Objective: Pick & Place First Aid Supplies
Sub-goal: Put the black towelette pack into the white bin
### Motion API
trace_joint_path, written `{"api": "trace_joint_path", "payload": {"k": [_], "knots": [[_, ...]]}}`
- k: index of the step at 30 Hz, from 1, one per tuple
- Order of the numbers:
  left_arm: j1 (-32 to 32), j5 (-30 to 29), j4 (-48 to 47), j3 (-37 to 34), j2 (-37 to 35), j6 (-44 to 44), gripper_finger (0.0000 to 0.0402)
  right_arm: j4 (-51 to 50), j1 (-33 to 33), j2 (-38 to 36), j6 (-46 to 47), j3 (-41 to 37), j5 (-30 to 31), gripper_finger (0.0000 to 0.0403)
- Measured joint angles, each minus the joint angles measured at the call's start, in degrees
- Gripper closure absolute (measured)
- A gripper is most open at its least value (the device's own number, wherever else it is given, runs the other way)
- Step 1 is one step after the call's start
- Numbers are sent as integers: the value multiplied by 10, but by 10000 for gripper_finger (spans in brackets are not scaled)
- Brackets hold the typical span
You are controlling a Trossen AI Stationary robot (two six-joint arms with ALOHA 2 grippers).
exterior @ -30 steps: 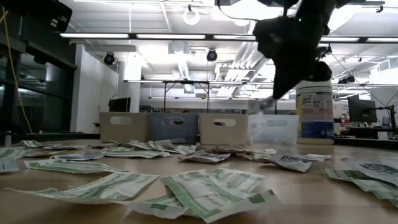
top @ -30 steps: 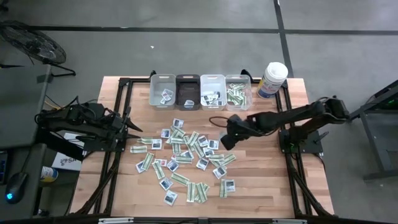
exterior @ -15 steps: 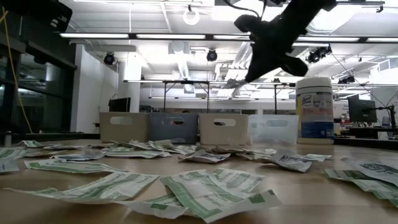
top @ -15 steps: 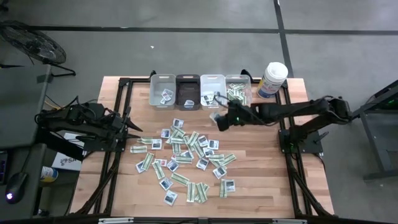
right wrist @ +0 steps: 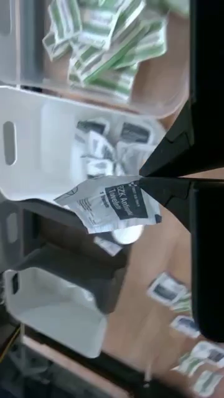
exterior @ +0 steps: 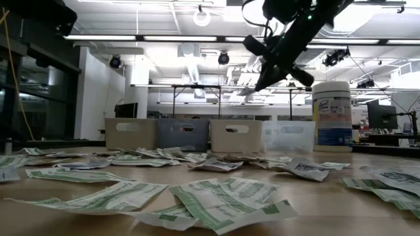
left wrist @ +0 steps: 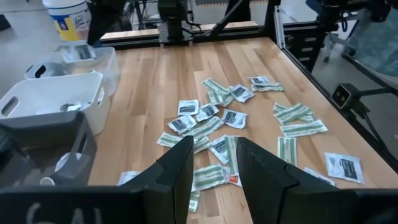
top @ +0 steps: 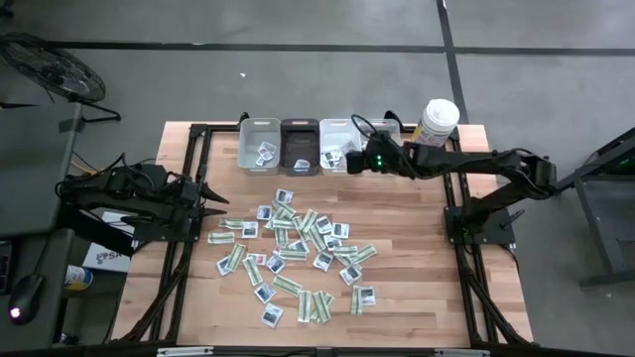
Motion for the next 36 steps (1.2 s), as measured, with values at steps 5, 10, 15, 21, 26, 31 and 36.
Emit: {"api": "trace_joint_path", "payload": {"k": [5, 10, 15, 21, 26, 31, 36], "knots": [[0, -12, 0, 0, 0, -9, 283, 78, -23, 47, 1, 0, -14, 403], [0, -15, 0, 0, 0, -11, 283, 130, -43, 100, 18, 0, -25, 403], [0, -24, 0, 0, 0, -16, 283, 165, -54, 146, 51, 0, -26, 403], [0, -27, 0, 0, 0, -25, 283, 171, -59, 161, 54, 0, -39, 403], [0, -27, 0, 0, 0, -25, 283, 171, -59, 161, 53, 0, -50, 402], [0, -27, 0, 0, 0, -26, 283, 166, -59, 161, 46, 0, -55, 401], [0, -27, 0, 0, 0, -26, 283, 164, -59, 161, 28, 0, -66, 370]]}}
